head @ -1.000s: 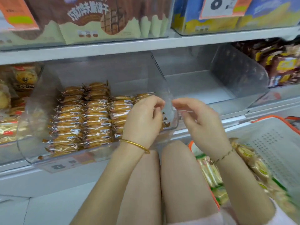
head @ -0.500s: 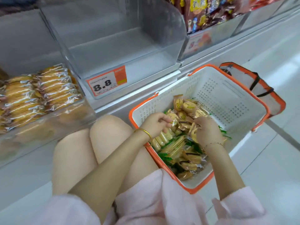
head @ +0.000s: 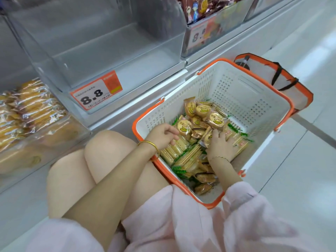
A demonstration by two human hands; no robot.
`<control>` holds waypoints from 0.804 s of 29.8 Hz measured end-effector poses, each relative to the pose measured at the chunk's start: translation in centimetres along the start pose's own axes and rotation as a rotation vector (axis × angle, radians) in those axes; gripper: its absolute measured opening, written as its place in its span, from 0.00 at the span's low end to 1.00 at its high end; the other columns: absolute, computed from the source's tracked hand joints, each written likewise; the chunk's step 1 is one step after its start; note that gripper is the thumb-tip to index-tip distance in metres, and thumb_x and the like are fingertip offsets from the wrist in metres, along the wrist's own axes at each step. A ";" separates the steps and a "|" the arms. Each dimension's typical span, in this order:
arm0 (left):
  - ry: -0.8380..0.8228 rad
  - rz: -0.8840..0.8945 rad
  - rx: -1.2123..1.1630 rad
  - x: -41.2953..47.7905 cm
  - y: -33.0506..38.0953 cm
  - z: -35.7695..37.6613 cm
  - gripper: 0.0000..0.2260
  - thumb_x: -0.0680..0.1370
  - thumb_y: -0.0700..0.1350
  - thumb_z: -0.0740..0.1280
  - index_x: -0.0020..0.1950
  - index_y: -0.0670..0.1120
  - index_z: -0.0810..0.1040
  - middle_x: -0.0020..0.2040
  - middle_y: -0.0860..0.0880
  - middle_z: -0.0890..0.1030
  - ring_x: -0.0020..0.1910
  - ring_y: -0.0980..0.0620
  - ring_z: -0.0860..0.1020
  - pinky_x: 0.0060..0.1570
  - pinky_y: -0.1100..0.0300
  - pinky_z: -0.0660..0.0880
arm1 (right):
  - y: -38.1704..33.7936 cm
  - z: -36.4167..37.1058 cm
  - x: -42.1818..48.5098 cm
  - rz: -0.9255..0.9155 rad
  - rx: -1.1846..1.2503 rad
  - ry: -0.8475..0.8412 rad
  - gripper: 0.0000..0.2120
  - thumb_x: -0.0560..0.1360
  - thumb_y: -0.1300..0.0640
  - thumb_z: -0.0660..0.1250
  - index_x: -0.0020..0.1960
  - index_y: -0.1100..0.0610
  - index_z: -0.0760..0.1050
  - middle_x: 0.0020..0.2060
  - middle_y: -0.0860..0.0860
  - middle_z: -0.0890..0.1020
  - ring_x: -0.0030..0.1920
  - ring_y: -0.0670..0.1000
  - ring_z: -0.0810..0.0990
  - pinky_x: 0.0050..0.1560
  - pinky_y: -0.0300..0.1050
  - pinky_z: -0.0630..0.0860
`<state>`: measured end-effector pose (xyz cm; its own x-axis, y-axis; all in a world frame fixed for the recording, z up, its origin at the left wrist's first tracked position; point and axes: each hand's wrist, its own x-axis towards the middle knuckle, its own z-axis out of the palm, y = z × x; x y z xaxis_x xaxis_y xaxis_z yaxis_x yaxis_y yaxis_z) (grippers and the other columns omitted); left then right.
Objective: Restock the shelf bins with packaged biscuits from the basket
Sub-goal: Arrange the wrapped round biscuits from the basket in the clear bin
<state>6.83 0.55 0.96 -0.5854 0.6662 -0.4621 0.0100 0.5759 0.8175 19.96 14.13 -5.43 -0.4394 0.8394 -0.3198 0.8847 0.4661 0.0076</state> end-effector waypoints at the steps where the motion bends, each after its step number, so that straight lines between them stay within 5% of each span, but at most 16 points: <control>1: -0.006 -0.004 -0.015 0.0 0.1 -0.1 0.09 0.78 0.34 0.60 0.54 0.41 0.77 0.43 0.49 0.81 0.36 0.57 0.77 0.30 0.70 0.72 | 0.1 -0.4 -0.2 -0.008 0.027 0.014 0.36 0.70 0.53 0.72 0.72 0.50 0.57 0.69 0.52 0.66 0.67 0.62 0.63 0.60 0.60 0.69; 4: -0.100 -0.027 -0.117 -0.4 0.2 0.0 0.09 0.79 0.40 0.63 0.59 0.42 0.74 0.54 0.45 0.79 0.47 0.53 0.79 0.43 0.61 0.79 | -0.1 -2.5 -1.3 -0.118 0.175 0.091 0.37 0.71 0.48 0.71 0.74 0.47 0.56 0.69 0.50 0.67 0.68 0.61 0.63 0.59 0.57 0.70; 6: -0.216 -0.093 -0.249 -0.9 0.5 0.0 0.20 0.78 0.47 0.66 0.67 0.43 0.68 0.62 0.46 0.75 0.57 0.49 0.77 0.53 0.55 0.78 | -1.3 -4.5 -2.4 -0.274 0.260 0.091 0.38 0.70 0.45 0.71 0.74 0.48 0.56 0.70 0.50 0.67 0.67 0.61 0.64 0.62 0.55 0.67; 8: -0.276 -0.115 -0.406 -1.5 1.1 0.0 0.23 0.77 0.49 0.66 0.69 0.46 0.65 0.61 0.46 0.75 0.59 0.47 0.77 0.56 0.51 0.77 | -3.1 -6.2 -3.5 -0.406 0.359 0.084 0.40 0.70 0.44 0.71 0.75 0.49 0.55 0.69 0.50 0.68 0.68 0.60 0.64 0.63 0.54 0.66; 13: -0.043 -0.063 -0.658 -2.4 2.1 -1.9 0.13 0.78 0.36 0.64 0.61 0.44 0.68 0.41 0.47 0.82 0.37 0.51 0.81 0.43 0.52 0.81 | -6.2 -9.1 -5.0 -0.634 0.596 -0.098 0.46 0.67 0.53 0.74 0.76 0.53 0.51 0.70 0.55 0.66 0.69 0.57 0.65 0.69 0.53 0.62; 18: 0.026 -0.070 -0.634 -3.9 2.4 -5.9 0.16 0.78 0.33 0.62 0.65 0.41 0.69 0.50 0.39 0.80 0.41 0.44 0.80 0.41 0.50 0.81 | -7.3 -11.5 -6.3 -0.763 0.745 -0.277 0.45 0.69 0.63 0.73 0.76 0.53 0.49 0.71 0.53 0.66 0.59 0.43 0.67 0.59 0.37 0.67; 21: 0.098 -0.066 -0.626 -4.7 2.7 -8.4 0.16 0.76 0.32 0.61 0.65 0.35 0.69 0.45 0.39 0.80 0.35 0.46 0.82 0.37 0.51 0.82 | -7.9 -12.2 -6.5 -0.732 0.809 -0.208 0.35 0.68 0.56 0.75 0.71 0.51 0.62 0.64 0.48 0.73 0.55 0.39 0.70 0.55 0.33 0.67; 24: 0.104 -0.050 -0.542 -5.5 2.9 -10.7 0.18 0.75 0.32 0.62 0.66 0.37 0.68 0.50 0.36 0.80 0.39 0.43 0.82 0.41 0.49 0.82 | -8.9 -12.7 -6.5 -0.671 0.959 -0.144 0.13 0.70 0.50 0.72 0.53 0.53 0.78 0.48 0.47 0.81 0.46 0.45 0.79 0.51 0.44 0.78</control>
<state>1.44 -6.54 9.56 -0.6520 0.5779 -0.4909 -0.4225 0.2608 0.8681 13.00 8.08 8.63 -0.8941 0.4382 -0.0929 0.2650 0.3503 -0.8984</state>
